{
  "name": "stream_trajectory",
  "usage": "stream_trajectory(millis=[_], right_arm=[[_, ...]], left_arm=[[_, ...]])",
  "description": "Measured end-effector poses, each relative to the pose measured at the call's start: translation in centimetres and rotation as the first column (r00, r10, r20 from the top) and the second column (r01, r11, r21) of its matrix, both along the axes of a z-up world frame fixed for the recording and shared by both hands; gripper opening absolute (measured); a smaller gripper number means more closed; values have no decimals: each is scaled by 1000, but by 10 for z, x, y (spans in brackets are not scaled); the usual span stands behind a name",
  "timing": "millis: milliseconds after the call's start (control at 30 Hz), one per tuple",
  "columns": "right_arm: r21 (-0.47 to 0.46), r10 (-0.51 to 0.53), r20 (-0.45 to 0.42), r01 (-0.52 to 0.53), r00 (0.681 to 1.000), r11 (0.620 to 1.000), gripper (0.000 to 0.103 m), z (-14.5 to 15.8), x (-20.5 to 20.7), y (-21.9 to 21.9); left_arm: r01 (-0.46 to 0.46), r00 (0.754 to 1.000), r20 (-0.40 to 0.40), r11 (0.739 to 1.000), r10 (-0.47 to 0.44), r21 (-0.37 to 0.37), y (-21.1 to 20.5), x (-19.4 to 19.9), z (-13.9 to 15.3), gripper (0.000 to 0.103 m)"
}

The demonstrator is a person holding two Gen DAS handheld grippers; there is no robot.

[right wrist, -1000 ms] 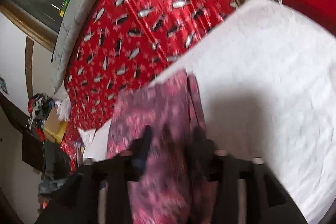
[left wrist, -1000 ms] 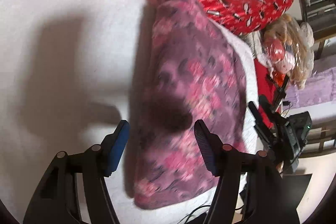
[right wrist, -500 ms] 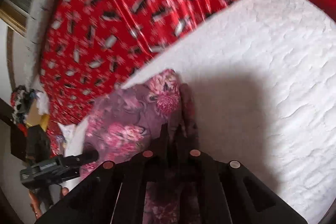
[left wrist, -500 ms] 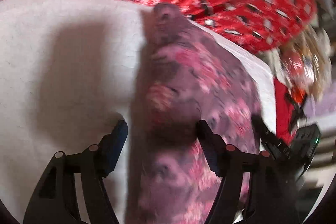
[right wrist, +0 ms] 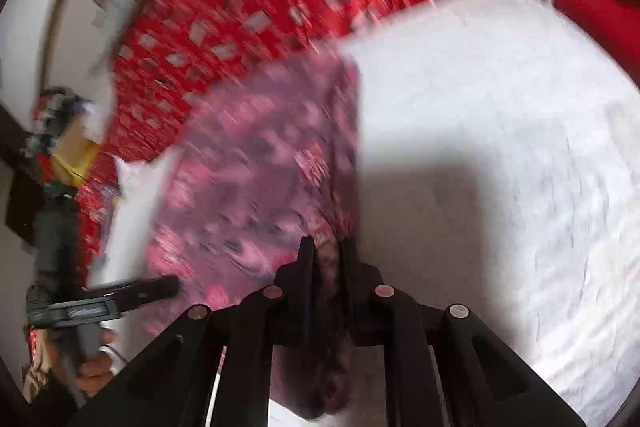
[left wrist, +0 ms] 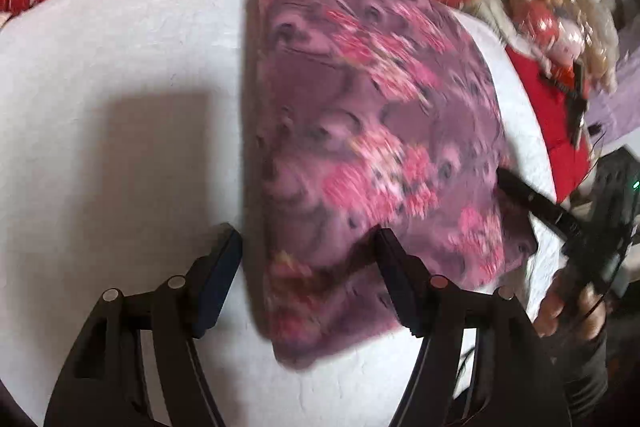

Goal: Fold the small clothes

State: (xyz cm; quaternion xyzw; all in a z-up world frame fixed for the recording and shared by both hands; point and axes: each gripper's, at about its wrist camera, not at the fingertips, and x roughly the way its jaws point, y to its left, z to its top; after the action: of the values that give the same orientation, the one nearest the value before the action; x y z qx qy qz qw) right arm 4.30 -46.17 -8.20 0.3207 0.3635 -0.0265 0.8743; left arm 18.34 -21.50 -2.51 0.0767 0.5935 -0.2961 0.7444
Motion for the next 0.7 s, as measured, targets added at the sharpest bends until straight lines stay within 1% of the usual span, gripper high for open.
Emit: stream_trajectory(millis=[33,67,100,133,200,233,267,300,333,367,400,433,467,533,600,633,700], right_arm=[[8,-18,5,18,1000,1000,17,7,-4,-1],[6,-26,29,25,999,1000,20,17,-10,2],[-3,-28,76,29,997,1000,20,28,-19,5],[-17,-25,134,28,991,999,20,40,-29,9],[-36,-16,179,23,984,999,20,45,-40,17],[-41,-1,163,8,987,999,20,40,-40,21],[-51,17,96,-12,995,999,18,25,-36,23],[-73,28,-2,-28,1000,997,15,7,-27,27],[-82,41,-55,-46,998,996,13,-6,-24,29],[-90,31,-22,-33,999,995,13,-2,-28,28],[-85,28,-20,-30,999,996,17,3,-29,28],[-67,29,-17,-30,999,997,19,10,-29,26],[-58,21,13,-20,1000,998,19,19,-28,24],[-78,16,79,-9,997,997,19,39,-24,23],[-99,15,115,-4,993,995,19,52,-14,23],[-105,19,125,-6,992,994,19,56,-8,24],[-124,15,135,2,991,992,20,58,3,27]], left_arm=[[5,1000,10,1000,-5,-14,2,-4,7,68],[5,999,37,1000,-4,-26,6,-8,15,68],[-2,997,73,1000,4,-24,9,-12,20,68],[-13,995,97,1000,15,-18,11,-14,22,69],[-29,995,97,999,27,17,11,-15,13,69],[-35,996,85,998,31,49,10,-16,4,69],[-39,997,69,996,33,84,8,-16,-6,69],[-42,997,63,994,36,100,5,-18,-12,69],[-47,996,76,994,40,95,5,-19,-9,69],[-47,996,76,996,41,80,5,-21,0,69],[-45,996,81,998,40,54,6,-22,6,69],[-45,994,103,998,41,35,5,-23,15,69],[-47,989,143,998,42,36,2,-22,23,69],[-47,970,239,997,33,53,-7,-20,39,69],[-52,956,291,996,30,69,-14,-14,45,69],[-54,955,296,996,30,74,-15,-9,43,69],[-58,961,274,995,34,81,-24,4,35,69]])
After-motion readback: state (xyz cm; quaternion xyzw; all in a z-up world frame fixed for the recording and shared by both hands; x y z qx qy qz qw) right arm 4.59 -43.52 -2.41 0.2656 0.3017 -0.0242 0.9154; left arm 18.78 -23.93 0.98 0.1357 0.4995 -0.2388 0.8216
